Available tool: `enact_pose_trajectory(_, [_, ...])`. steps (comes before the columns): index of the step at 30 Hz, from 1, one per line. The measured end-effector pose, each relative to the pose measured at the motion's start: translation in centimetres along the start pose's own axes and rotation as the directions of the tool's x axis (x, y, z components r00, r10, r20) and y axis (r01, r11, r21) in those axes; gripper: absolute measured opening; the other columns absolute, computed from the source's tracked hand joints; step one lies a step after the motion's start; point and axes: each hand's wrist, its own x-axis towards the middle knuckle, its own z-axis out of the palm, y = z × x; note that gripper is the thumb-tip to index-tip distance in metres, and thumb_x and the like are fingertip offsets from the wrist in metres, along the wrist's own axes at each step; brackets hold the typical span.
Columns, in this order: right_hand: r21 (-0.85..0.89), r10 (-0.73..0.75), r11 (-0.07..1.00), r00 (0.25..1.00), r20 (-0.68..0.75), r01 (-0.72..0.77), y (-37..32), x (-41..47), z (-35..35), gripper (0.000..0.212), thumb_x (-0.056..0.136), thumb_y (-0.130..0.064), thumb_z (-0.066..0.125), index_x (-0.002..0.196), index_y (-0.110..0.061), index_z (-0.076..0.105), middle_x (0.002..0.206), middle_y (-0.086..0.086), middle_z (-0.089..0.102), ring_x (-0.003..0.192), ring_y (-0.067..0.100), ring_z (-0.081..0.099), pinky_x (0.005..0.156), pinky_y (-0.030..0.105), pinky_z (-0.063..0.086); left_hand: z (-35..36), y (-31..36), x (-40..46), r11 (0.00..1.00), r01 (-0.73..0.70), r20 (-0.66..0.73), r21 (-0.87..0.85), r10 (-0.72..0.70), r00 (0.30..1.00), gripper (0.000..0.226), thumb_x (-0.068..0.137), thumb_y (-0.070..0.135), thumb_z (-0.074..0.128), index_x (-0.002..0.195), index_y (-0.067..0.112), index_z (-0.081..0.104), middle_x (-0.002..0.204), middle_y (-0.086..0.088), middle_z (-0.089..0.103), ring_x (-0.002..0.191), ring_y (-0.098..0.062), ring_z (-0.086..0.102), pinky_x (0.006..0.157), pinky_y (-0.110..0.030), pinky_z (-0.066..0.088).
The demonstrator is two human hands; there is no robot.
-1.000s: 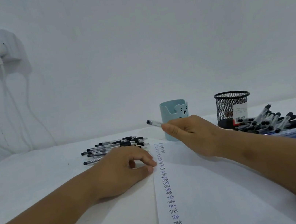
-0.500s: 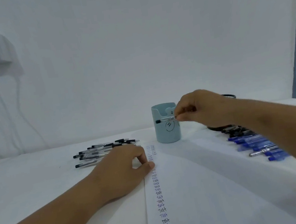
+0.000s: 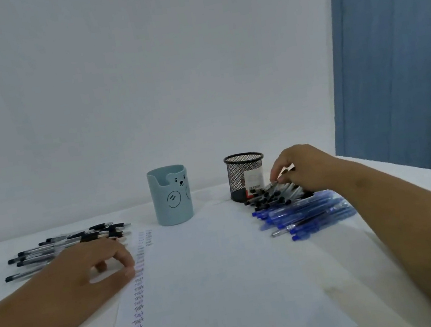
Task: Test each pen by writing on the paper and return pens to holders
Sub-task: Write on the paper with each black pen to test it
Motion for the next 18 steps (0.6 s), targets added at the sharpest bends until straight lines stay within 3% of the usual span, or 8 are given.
enact_pose_trajectory(2, [0.004,0.02,1.0,1.0,0.002,-0.02,0.4,0.0,0.3,0.025,0.091,-0.001,0.068,0.091,-0.023,0.08,0.109,-0.001,0.069,0.092,0.013,0.066,0.088,0.039,0.057,0.2,0.0,0.1,1.0,0.01,-0.019,-0.006,-0.01,1.0,0.016,0.084,0.054,0.067,0.1,0.055,0.063,0.108,0.032,0.065,0.095,0.005,0.056,0.079,-0.029,0.048])
enact_pose_trajectory(3, [0.018,0.033,0.999,0.999,-0.001,-0.033,0.6,0.0,0.4,0.027,0.092,0.0,0.066,0.094,-0.024,0.079,0.112,-0.001,0.069,0.091,0.01,0.065,0.088,0.037,0.056,0.2,0.0,0.1,1.0,0.01,-0.02,-0.014,-0.011,1.0,0.019,0.085,0.046,0.071,0.099,0.056,0.063,0.107,0.033,0.065,0.095,0.005,0.056,0.076,-0.027,0.047])
enact_pose_trajectory(7, [0.026,0.016,1.0,1.0,-0.014,-0.015,0.4,-0.2,0.6,0.038,0.091,0.005,0.062,0.096,-0.03,0.074,0.126,-0.001,0.063,0.097,0.013,0.061,0.085,0.029,0.051,0.1,0.3,0.1,0.999,0.027,0.004,-0.021,-0.027,1.0,0.031,0.074,0.069,0.06,0.102,0.056,0.062,0.109,0.035,0.063,0.096,0.006,0.055,0.071,-0.025,0.046])
enact_pose_trajectory(10, [0.027,-0.007,1.0,1.0,-0.021,0.008,-1.2,-0.7,0.5,0.052,0.087,0.014,0.048,0.094,-0.032,0.071,0.13,-0.001,0.058,0.101,0.017,0.058,0.081,0.03,0.053,0.1,0.2,0.1,0.999,0.045,0.015,0.006,-0.045,0.999,0.021,0.083,0.057,0.068,0.103,0.056,0.062,0.11,0.034,0.064,0.098,0.005,0.056,0.075,-0.027,0.047])
enact_pose_trajectory(13, [0.064,-0.086,0.994,0.995,-0.058,0.089,-4.2,-1.1,1.0,0.056,0.086,0.013,0.04,0.088,-0.036,0.069,0.124,-0.003,0.06,0.093,0.017,0.064,0.077,0.031,0.055,-0.3,0.0,0.1,1.0,0.017,0.029,0.024,-0.018,0.999,0.049,0.069,0.087,0.055,0.105,0.055,0.065,0.108,0.033,0.065,0.096,0.006,0.058,0.075,-0.026,0.049])
enact_pose_trajectory(14, [0.063,-0.13,0.989,0.99,-0.061,0.134,-5.4,-1.4,1.4,0.055,0.087,0.01,0.04,0.088,-0.037,0.068,0.117,-0.006,0.062,0.092,0.013,0.064,0.077,0.028,0.053,-0.5,0.2,0.1,0.999,0.034,0.018,0.006,-0.034,0.999,0.043,0.072,0.082,0.057,0.103,0.054,0.067,0.105,0.032,0.066,0.094,0.006,0.06,0.075,-0.025,0.05])
enact_pose_trajectory(16, [0.062,-0.245,0.967,0.969,-0.031,0.246,-8.3,-2.2,2.5,0.045,0.093,0.003,0.045,0.095,-0.034,0.071,0.101,-0.014,0.062,0.082,-0.002,0.063,0.069,0.013,0.047,-0.7,0.2,0.4,0.995,0.072,-0.056,-0.066,-0.076,0.996,0.008,0.086,0.048,0.068,0.093,0.049,0.073,0.096,0.032,0.068,0.088,0.008,0.061,0.073,-0.019,0.049])
enact_pose_trajectory(18, [0.091,-0.378,0.922,0.926,0.012,0.376,-10.9,-3.0,3.9,0.032,0.095,-0.004,0.052,0.103,-0.027,0.073,0.103,-0.018,0.066,0.087,-0.014,0.058,0.078,0.007,0.044,-1.2,-0.5,0.8,0.992,0.08,-0.136,-0.099,-0.094,0.986,0.019,0.088,0.024,0.074,0.087,0.042,0.076,0.091,0.031,0.07,0.085,0.01,0.062,0.071,-0.011,0.046])
